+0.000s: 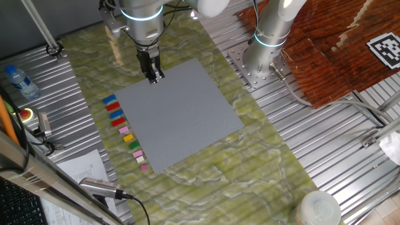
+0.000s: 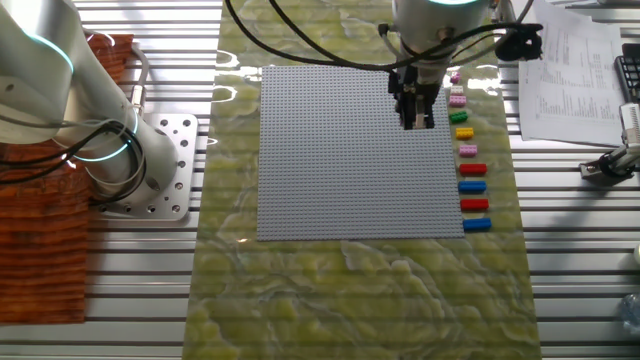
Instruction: Stack small Lego blocks one on top of the other
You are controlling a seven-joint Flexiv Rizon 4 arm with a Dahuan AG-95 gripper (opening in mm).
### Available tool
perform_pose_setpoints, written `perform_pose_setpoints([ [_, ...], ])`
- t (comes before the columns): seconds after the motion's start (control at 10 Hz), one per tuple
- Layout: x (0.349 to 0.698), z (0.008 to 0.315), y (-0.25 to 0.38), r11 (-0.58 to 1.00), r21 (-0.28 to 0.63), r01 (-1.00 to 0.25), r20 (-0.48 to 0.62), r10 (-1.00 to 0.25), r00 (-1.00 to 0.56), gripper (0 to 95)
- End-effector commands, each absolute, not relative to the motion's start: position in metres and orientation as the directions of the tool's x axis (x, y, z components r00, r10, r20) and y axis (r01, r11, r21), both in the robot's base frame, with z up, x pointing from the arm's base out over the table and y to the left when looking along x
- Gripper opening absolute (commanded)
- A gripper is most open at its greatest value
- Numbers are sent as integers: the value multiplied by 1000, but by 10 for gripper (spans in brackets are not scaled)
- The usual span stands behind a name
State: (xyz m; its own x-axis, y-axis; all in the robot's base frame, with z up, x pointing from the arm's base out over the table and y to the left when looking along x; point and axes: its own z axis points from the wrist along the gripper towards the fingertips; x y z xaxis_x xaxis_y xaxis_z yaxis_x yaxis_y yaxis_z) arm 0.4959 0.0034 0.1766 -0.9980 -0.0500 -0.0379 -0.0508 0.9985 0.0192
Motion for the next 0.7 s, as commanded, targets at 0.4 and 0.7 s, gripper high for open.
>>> perform_pose_setpoints([
  [0.4, 508, 159, -7, 997, -60, -42, -25, -43, -999, 0],
  [0.7, 525, 143, -18, 997, -60, -55, -24, -56, -998, 380],
])
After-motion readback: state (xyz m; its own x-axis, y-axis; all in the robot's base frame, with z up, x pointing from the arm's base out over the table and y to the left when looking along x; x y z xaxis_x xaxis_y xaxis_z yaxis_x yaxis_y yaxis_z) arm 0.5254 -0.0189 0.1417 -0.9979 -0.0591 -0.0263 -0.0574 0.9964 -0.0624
